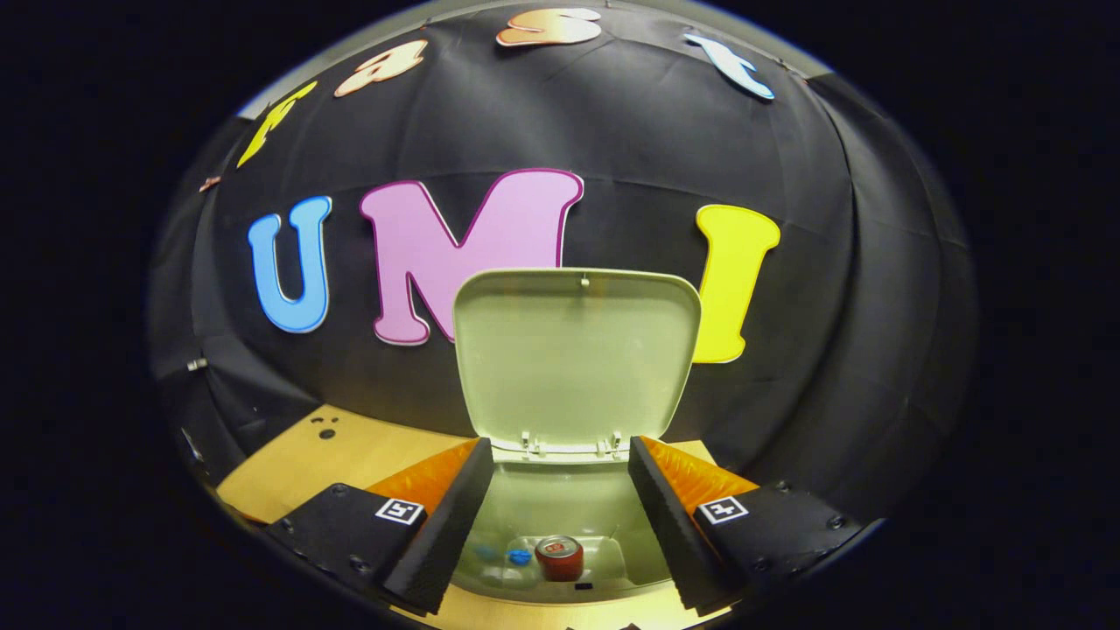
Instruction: Press the lid of the desktop garbage bin to open it, pick up the crumpled paper on the desktop and throw it into the bin, then pick up the pop can on the desktop and drop it into the bin, and finally close the garbage bin lid.
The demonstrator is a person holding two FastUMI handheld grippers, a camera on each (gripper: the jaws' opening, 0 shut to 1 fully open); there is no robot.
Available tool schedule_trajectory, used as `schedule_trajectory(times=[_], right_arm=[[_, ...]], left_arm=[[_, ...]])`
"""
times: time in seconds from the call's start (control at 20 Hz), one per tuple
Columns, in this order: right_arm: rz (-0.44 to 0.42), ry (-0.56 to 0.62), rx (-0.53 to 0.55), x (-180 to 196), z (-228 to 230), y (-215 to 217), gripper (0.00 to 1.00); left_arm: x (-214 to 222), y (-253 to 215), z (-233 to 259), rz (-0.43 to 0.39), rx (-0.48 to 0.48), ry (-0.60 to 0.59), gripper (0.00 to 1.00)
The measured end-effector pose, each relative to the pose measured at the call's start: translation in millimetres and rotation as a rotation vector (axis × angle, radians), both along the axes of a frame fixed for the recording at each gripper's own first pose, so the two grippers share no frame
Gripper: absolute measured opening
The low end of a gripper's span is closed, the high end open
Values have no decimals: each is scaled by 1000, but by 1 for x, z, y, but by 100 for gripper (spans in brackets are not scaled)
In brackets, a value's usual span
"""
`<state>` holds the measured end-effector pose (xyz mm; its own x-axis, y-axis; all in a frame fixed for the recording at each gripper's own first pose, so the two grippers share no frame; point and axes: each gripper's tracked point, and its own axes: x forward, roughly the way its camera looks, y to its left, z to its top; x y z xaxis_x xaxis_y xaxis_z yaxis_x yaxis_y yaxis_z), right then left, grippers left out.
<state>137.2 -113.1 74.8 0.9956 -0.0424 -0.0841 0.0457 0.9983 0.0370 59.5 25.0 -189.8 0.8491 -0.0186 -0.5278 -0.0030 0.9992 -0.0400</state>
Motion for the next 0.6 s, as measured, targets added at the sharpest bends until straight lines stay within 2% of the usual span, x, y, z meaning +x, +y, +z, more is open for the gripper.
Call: schedule_trajectory(times=[0.2,0.6], right_arm=[[9,-63,38,2,37,-7,97],[24,-187,-5,29,102,-31,97]], left_arm=[[-7,1,2,9,-4,-11,96],[5,-15,6,31,12,0,96]])
